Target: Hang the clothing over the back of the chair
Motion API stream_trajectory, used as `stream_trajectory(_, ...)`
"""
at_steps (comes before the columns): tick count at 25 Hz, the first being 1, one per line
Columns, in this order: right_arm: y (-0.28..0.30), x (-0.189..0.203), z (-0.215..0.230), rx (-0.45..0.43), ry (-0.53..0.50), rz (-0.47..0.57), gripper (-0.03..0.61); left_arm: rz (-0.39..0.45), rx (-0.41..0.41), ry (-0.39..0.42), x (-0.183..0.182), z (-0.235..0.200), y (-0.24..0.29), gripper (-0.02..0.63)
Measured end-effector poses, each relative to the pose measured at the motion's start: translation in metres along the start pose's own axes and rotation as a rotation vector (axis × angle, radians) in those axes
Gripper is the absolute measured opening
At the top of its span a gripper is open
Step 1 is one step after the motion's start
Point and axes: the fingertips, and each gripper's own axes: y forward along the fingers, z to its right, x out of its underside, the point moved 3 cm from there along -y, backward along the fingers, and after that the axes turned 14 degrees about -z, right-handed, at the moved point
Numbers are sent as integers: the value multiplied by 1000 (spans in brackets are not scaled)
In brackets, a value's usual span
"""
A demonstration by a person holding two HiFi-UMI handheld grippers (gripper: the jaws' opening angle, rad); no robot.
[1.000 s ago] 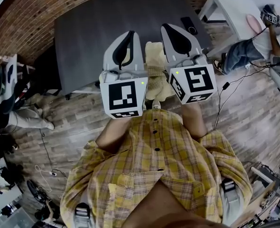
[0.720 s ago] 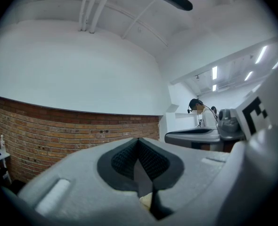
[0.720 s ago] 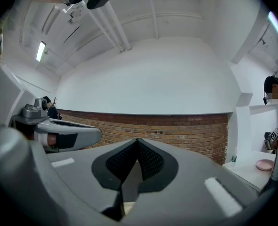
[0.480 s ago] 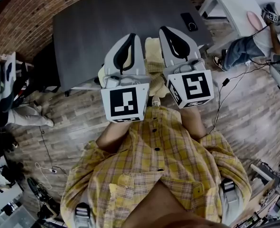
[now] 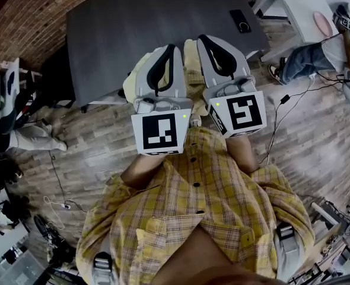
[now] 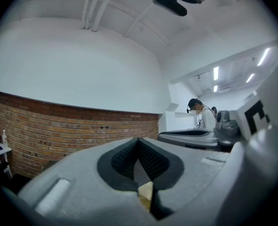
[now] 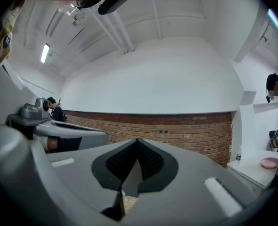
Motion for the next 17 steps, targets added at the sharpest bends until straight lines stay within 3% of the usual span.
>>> stream_trajectory(17,5,0,-3,0,6,-1,6,-2,-2,2,0,-4,3,-2)
